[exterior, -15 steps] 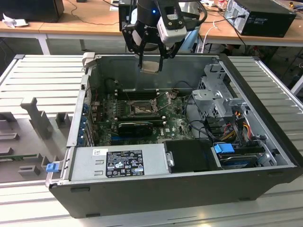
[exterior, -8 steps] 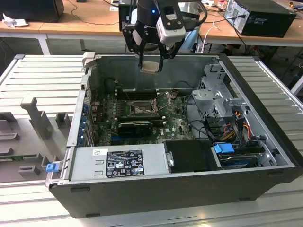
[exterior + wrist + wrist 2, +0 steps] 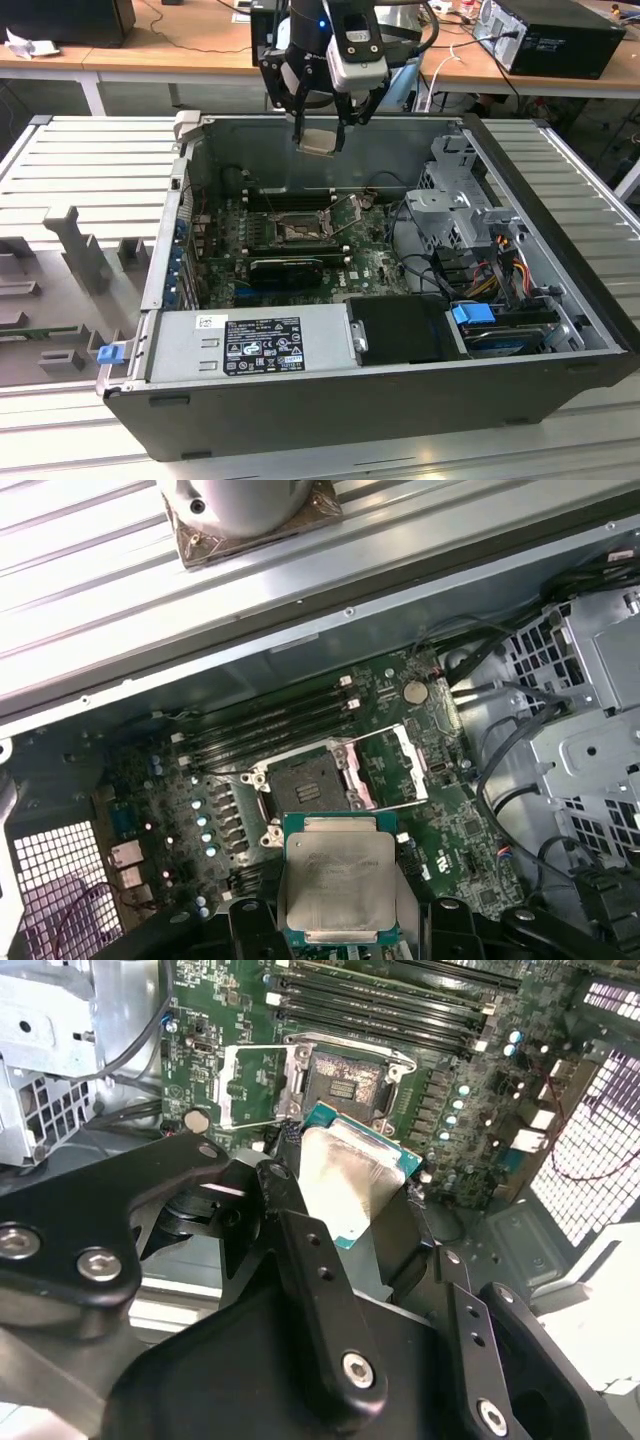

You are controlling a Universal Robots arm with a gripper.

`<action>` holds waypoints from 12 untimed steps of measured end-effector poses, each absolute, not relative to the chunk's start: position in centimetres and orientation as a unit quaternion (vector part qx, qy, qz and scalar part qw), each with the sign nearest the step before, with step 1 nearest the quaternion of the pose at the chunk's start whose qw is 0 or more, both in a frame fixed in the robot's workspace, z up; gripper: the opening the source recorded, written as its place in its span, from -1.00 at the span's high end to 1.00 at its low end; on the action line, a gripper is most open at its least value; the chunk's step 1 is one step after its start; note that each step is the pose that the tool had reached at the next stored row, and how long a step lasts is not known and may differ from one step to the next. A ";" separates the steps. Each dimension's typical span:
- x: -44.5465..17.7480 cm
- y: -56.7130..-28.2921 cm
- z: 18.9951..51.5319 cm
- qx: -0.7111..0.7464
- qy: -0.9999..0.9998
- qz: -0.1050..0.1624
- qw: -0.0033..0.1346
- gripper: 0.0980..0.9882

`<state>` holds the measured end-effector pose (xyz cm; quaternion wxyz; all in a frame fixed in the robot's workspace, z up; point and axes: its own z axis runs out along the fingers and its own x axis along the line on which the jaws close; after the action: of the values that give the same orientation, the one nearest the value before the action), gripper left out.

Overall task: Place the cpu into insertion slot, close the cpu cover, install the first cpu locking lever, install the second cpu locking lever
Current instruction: 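Place the cpu into insertion slot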

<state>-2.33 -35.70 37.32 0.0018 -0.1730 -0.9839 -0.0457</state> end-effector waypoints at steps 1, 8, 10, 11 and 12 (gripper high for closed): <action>-2.3 -35.7 37.3 -0.177 -0.983 -0.046 0.002 0.04; -2.3 -35.7 37.3 -0.216 -0.975 -0.046 0.000 0.04; -2.3 -35.7 37.3 -0.224 -0.974 -0.046 -0.001 0.04; -2.3 -35.7 37.3 -0.232 -0.972 -0.046 -0.001 0.04; -2.3 -35.7 37.3 -0.238 -0.970 -0.046 -0.001 0.04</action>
<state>-2.33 -35.70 37.32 -0.0013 -0.2384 -0.9701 -0.0457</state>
